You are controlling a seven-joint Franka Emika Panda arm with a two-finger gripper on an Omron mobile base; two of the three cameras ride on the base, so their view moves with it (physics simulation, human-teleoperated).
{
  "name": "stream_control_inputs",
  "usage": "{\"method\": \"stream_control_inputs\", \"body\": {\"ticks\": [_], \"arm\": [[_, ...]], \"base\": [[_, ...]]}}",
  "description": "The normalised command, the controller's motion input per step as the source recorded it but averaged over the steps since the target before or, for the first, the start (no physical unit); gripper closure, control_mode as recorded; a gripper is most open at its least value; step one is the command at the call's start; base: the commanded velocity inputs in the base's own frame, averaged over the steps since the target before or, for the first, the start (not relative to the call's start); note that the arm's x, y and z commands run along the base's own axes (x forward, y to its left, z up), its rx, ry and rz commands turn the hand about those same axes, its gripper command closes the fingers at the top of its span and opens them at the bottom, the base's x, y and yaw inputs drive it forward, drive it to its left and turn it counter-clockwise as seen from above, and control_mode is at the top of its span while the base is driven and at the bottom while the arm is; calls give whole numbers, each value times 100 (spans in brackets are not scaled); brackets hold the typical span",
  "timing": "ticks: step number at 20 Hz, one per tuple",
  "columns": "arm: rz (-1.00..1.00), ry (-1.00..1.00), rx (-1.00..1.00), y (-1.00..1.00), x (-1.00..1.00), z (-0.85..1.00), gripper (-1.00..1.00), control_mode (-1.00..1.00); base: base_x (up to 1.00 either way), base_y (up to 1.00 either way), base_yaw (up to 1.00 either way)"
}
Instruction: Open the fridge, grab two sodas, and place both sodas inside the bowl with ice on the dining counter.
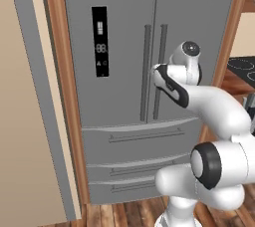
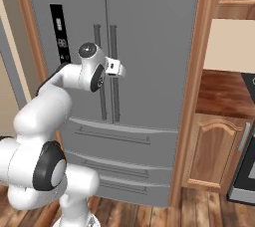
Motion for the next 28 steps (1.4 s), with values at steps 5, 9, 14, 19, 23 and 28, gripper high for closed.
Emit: {"method": "stream_control_inputs", "body": {"ticks": [5, 9, 14, 19, 23, 28], "arm": [[0, -3, 0, 0, 40, -13, -100, -100], [0, -2, 0, 0, 38, -13, -100, -100], [0, -2, 0, 0, 37, -13, -100, -100], [0, 0, 0, 0, 35, -12, -100, -100], [0, 0, 0, 0, 33, -9, -100, -100], [0, -1, 0, 0, 31, -13, -100, -100]], "base": [[0, 0, 0], [0, 0, 0], [0, 0, 0], [0, 0, 0], [0, 0, 0], [0, 0, 0]]}}
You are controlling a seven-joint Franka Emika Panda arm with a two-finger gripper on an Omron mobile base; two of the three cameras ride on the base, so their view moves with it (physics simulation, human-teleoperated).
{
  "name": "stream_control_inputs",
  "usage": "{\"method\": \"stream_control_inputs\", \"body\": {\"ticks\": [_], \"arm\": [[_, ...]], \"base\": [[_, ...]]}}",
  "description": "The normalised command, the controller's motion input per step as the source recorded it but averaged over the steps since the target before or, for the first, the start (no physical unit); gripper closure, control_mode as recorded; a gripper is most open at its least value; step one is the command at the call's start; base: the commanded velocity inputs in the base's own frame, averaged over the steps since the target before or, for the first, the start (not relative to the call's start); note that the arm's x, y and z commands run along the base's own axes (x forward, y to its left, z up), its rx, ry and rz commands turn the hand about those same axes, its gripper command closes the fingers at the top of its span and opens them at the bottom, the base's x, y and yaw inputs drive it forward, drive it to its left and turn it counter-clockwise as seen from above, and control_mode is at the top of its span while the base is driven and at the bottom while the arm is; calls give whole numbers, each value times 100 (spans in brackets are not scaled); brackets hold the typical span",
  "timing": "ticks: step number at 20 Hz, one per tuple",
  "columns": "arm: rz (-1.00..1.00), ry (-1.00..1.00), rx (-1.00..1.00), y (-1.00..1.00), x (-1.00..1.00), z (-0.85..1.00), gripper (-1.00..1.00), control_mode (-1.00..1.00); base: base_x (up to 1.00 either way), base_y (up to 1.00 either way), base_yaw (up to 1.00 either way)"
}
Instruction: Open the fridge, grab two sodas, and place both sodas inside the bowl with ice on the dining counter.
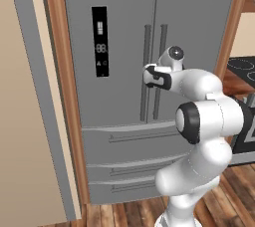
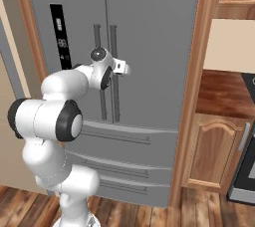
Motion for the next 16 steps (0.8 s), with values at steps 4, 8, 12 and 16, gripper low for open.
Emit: {"method": "stream_control_inputs", "body": {"ticks": [4, 8, 12, 16], "arm": [[0, -3, 0, 0, 28, -17, -100, -100], [0, -2, 0, 0, 22, -18, 100, -100], [0, -1, 0, 0, 11, -7, 100, -100], [-1, 1, 0, -4, -10, 3, 100, -100]], "base": [[0, 0, 0], [0, 0, 0], [0, 0, 0], [0, 0, 0]]}}
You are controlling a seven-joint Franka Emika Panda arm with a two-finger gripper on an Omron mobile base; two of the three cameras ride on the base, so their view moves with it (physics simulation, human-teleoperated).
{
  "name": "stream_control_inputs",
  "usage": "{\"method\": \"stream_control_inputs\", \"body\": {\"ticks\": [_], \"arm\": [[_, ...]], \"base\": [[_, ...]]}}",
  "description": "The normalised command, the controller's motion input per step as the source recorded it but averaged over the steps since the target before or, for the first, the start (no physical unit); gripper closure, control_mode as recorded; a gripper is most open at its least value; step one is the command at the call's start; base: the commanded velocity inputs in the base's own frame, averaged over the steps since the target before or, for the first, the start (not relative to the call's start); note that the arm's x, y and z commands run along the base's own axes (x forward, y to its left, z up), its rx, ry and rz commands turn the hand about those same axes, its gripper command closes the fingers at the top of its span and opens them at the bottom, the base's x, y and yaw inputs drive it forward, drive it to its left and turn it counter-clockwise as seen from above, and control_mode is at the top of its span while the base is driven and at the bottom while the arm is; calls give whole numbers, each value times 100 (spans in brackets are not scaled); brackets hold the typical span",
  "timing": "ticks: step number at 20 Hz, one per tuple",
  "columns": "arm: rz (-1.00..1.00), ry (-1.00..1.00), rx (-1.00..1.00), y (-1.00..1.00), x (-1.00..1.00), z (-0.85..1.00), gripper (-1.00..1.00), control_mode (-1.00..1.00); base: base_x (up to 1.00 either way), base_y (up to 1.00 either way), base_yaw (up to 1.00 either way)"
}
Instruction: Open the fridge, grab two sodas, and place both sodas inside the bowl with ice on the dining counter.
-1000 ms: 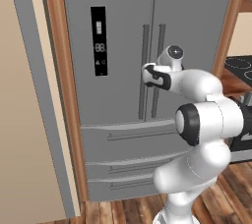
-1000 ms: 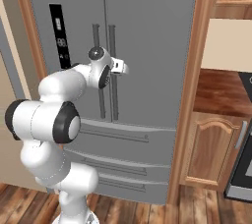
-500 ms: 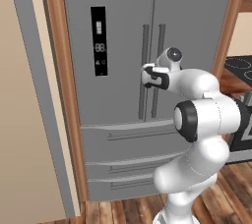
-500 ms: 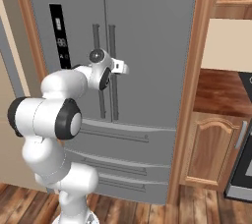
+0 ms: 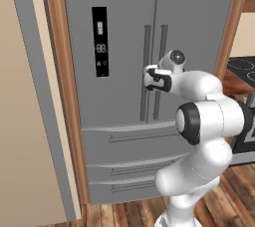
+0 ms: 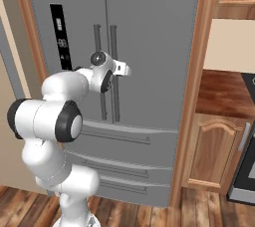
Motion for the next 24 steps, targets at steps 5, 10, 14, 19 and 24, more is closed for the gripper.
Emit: {"method": "stream_control_inputs", "body": {"ticks": [5, 10, 14, 19, 24], "arm": [[-4, 2, 1, -29, -58, 10, 100, -100], [-5, 0, 3, -48, -98, 9, 100, -100], [-4, 0, 1, -46, -100, 20, 100, -100], [-3, 0, 0, -45, -100, 35, 100, -100], [-5, 0, 2, -30, -97, 31, -100, -100]], "base": [[0, 0, 0], [0, 0, 0], [0, 0, 0], [0, 0, 0], [0, 0, 0]]}}
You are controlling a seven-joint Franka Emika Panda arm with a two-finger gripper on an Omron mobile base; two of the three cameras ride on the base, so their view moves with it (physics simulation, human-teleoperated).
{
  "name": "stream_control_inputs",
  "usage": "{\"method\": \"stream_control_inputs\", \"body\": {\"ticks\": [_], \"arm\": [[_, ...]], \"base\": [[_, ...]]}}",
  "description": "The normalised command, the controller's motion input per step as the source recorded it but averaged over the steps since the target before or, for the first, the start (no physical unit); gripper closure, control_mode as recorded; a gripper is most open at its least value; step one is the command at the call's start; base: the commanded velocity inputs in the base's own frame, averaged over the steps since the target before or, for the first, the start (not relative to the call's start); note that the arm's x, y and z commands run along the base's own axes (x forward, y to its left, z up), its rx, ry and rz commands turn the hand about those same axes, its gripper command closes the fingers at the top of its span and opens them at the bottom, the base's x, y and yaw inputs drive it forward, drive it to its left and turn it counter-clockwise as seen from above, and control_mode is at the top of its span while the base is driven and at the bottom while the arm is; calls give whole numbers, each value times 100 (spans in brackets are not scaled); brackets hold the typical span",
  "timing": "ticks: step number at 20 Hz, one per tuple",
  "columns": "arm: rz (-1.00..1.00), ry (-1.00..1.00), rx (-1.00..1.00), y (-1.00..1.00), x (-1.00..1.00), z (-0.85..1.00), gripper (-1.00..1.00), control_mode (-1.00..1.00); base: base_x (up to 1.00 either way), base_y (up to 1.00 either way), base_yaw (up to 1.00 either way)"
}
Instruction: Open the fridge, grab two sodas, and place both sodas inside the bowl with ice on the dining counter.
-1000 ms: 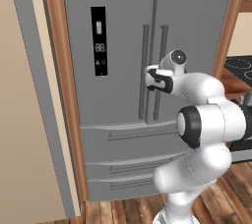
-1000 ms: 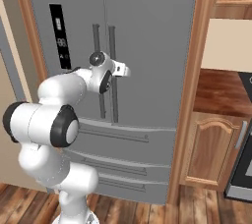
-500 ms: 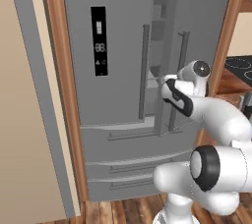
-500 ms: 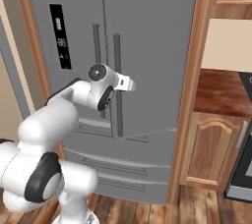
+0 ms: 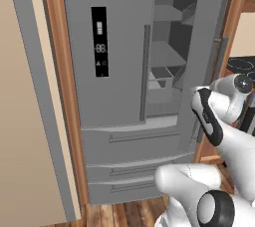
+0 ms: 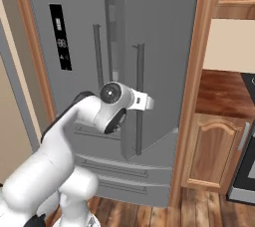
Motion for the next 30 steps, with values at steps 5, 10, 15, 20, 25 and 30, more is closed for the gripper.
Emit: {"method": "stream_control_inputs", "body": {"ticks": [5, 10, 15, 20, 25, 30], "arm": [[-3, 0, 0, 15, -65, 47, -100, -100], [0, 0, -10, 87, -26, 54, -100, -100], [0, 0, -19, 100, 3, 54, -100, -100], [-1, 5, -13, 62, 46, 68, -100, -100], [-7, 14, -8, 16, 75, 53, -100, -100], [-2, 8, -3, -7, 62, 31, -100, -100]], "base": [[0, 0, 0], [0, 0, 0], [0, 0, 0], [0, 0, 0], [0, 0, 0], [0, 0, 0]]}}
